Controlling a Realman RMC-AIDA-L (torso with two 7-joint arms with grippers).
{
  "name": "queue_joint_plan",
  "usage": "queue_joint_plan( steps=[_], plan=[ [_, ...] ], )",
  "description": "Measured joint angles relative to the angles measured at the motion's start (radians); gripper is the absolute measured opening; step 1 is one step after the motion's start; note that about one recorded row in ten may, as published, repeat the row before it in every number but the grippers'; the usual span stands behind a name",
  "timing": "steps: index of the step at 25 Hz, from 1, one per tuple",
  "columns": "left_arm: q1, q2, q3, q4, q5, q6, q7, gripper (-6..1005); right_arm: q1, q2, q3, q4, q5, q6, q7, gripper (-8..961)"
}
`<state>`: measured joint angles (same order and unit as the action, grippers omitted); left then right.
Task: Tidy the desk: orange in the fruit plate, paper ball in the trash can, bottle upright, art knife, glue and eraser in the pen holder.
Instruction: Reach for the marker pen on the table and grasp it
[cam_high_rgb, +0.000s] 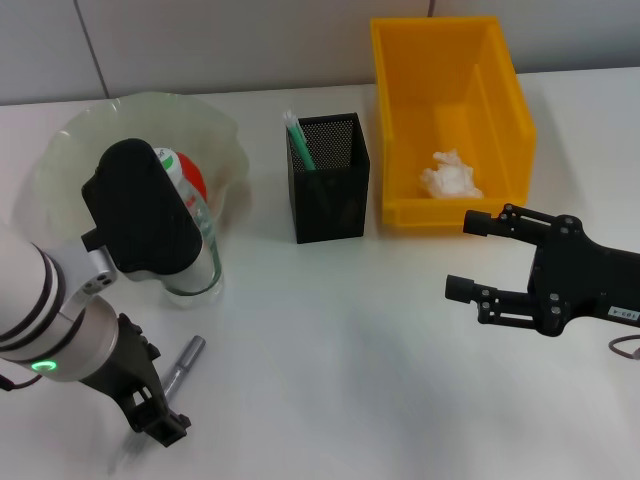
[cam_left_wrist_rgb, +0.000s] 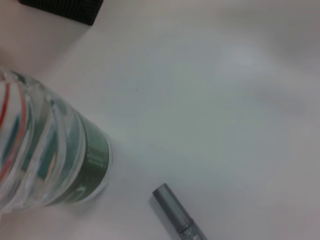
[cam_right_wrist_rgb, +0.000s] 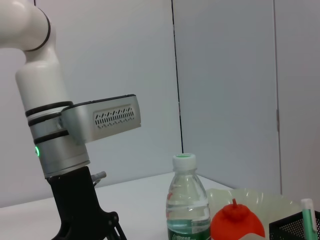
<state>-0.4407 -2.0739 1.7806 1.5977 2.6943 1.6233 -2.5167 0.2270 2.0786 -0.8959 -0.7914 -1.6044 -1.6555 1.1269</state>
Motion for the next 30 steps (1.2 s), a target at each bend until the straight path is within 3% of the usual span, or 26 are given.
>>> queue_joint_plan(
  steps=[18, 30],
  plan=[
    [-0.010, 0.000, 0.002, -0.006, 0.001, 0.012, -0.003, 844, 0.007, 0.000, 0.002, -0.003, 0.000, 0.005, -0.001, 785],
    [-0.065, -0.002, 0.019, -0.047, 0.001, -0.023, -0.013, 823, 0.011, 0.000, 0.010, -0.001, 0.000, 0.007, -0.001, 785]
  ],
)
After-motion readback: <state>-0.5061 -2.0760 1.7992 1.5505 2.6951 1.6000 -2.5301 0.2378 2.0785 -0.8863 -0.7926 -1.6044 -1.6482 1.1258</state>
